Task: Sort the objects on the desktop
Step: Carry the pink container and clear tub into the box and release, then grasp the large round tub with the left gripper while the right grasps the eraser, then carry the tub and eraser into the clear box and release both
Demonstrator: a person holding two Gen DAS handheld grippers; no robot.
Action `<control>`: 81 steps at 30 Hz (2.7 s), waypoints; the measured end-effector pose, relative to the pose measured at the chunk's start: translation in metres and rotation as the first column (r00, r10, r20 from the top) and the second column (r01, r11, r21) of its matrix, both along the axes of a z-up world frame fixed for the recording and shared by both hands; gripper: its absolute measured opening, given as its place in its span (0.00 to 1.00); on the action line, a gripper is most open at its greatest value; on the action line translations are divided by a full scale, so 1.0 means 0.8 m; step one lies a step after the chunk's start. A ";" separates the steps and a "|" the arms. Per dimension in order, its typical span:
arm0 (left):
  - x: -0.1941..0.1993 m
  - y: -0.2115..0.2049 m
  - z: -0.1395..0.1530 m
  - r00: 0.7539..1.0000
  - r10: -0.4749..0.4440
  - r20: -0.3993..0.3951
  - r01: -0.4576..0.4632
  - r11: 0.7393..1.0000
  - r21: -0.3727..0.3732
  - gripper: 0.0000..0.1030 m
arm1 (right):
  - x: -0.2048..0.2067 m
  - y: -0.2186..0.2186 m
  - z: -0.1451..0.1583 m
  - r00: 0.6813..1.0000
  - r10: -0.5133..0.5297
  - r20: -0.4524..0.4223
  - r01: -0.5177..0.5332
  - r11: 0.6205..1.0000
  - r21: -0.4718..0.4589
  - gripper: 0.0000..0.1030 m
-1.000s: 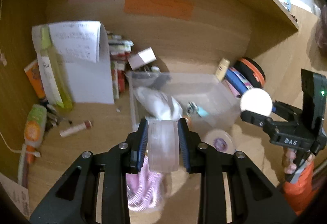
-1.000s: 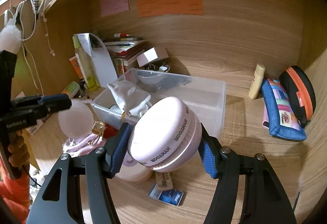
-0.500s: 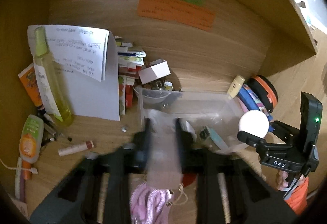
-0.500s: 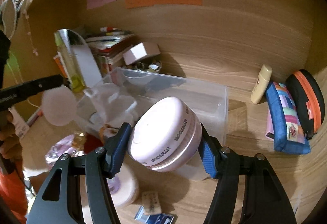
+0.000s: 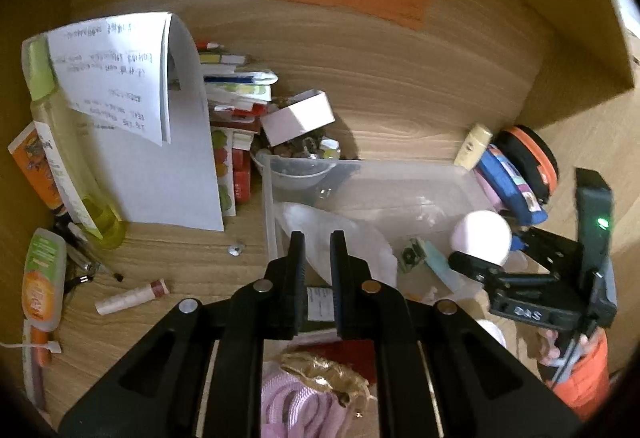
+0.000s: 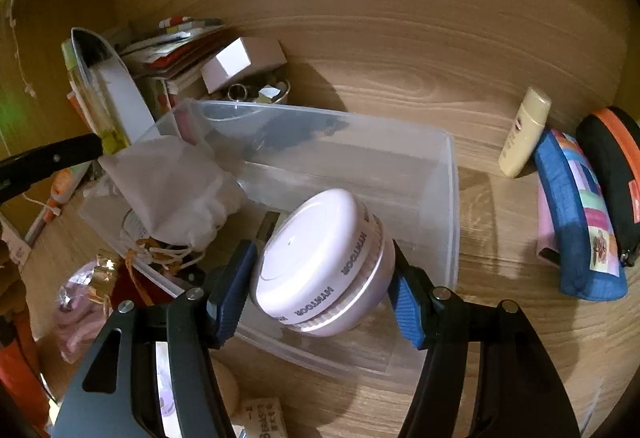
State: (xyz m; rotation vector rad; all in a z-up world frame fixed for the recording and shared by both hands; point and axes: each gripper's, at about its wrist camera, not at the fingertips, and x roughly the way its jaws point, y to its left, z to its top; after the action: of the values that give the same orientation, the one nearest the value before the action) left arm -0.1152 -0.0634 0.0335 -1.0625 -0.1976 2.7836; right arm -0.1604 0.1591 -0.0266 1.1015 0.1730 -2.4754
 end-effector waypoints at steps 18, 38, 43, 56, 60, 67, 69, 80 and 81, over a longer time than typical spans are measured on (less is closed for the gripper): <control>0.078 0.068 -0.018 0.974 -0.227 -0.014 0.224 0.968 -0.116 0.52 | -0.003 -0.007 0.004 1.000 0.027 0.006 -0.027 1.000 -0.009 0.60; 0.073 0.156 -0.059 0.922 -0.375 0.093 0.385 0.910 -0.153 0.69 | 0.092 0.076 -0.021 0.999 -0.014 0.047 0.011 0.999 0.053 0.63; 0.067 0.162 -0.064 0.926 -0.366 0.089 0.377 0.907 -0.188 0.70 | 0.105 0.067 -0.040 0.994 0.069 0.089 -0.075 0.995 0.060 0.63; 0.038 0.158 -0.092 0.907 -0.365 0.208 0.390 0.916 -0.092 0.70 | 0.104 0.027 -0.052 0.975 0.185 0.124 -0.190 0.982 0.027 0.44; 0.033 0.158 -0.097 0.907 -0.362 0.214 0.382 0.922 -0.062 0.66 | 0.098 0.020 -0.056 0.970 0.196 0.144 -0.201 0.979 0.021 0.31; 0.037 0.156 -0.092 0.924 -0.325 0.200 0.346 0.935 -0.080 0.65 | 0.099 0.017 -0.053 0.969 0.200 0.146 -0.204 0.979 0.012 0.21; 0.042 0.153 -0.086 0.927 -0.327 0.182 0.344 0.936 -0.072 0.65 | 0.100 0.022 -0.050 0.972 0.187 0.139 -0.189 0.982 0.002 0.21; 0.060 0.137 -0.032 0.945 -0.321 0.062 0.323 0.946 -0.026 0.65 | 0.112 0.065 0.009 0.994 0.105 0.031 -0.102 0.990 -0.094 0.21; 0.058 0.134 -0.027 0.948 -0.315 0.052 0.316 0.948 -0.019 0.65 | 0.112 0.068 0.015 0.995 0.100 0.018 -0.098 0.990 -0.101 0.21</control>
State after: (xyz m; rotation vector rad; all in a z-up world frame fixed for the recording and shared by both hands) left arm -0.0686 0.0440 0.0118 -1.0624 0.0059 2.4821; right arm -0.0708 0.2131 -0.0143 1.0540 0.0938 -2.3554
